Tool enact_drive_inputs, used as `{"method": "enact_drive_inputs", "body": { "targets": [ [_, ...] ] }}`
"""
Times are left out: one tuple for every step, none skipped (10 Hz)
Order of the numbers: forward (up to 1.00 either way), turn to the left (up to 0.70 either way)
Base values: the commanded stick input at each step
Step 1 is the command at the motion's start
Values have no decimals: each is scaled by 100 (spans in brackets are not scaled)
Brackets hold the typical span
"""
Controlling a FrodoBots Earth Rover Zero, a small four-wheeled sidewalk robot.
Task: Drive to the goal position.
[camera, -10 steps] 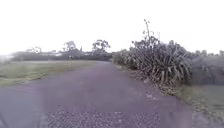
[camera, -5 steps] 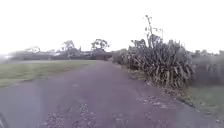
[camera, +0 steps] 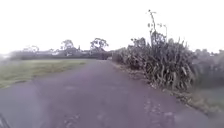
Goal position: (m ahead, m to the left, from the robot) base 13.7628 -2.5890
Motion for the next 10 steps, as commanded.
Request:
{"method": "enact_drive_inputs", "body": {
  "targets": [
    [70, 0],
    [70, 0],
    [70, 0],
    [70, 0],
    [70, -4],
    [70, -8],
    [70, -14],
    [70, -14],
    [70, -14],
    [70, 0]
  ]
}}
